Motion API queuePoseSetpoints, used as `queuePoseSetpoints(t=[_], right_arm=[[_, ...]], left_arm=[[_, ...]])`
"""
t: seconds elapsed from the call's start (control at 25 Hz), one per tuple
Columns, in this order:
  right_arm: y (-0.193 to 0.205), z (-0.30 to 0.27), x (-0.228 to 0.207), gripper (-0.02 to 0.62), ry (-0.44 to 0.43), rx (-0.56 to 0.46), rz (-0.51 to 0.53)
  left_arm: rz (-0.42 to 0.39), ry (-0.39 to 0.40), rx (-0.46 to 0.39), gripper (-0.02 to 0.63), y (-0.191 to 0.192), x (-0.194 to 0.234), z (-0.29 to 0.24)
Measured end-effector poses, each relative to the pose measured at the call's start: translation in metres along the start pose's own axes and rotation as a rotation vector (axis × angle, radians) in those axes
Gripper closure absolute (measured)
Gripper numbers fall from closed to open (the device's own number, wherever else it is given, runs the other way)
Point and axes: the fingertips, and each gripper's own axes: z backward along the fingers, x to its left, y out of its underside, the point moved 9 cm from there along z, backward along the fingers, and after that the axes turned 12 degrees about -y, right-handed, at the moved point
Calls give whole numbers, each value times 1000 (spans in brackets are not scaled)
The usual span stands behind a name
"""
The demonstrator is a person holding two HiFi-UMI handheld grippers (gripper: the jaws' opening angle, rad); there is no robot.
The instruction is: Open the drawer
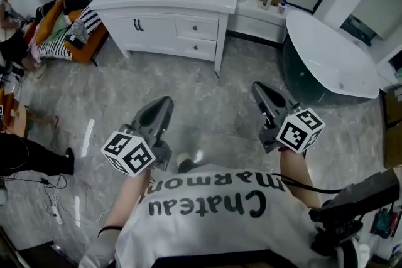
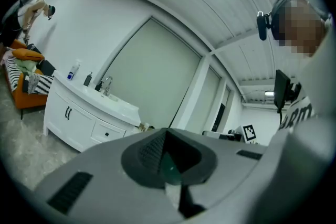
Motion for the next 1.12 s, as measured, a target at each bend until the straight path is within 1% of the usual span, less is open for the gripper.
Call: queuePoseSetpoints(t=[0.08,0.24,0.36,0.48,0.6,0.72,0.84,0.96,1.12], right_arm=[[0,-26,0,592,26,-1,-5],[0,-74,0,592,76,-20,-20],[3,-106,-1,592,86,-17,-22],[6,-132,-2,592,85,10,-14],[7,-153,-6,592,91,20,-21],[7,-165,-8,592,95,28,-16],[11,-167,-13,592,101,34,-17],[12,-173,-24,592,108,10,-55],[16,-184,-38,592,97,-23,-120]], left_arm=[[-9,32,-7,598,-17,26,-9],[35,93,-22,598,-44,72,-21],[23,86,0,598,-54,103,-31],[6,77,12,598,-58,125,-39],[31,76,25,597,-60,145,-47],[45,78,36,597,-63,156,-54],[22,81,40,598,-66,156,-61],[-9,82,54,598,-72,156,-72],[-22,85,78,598,-74,157,-85]])
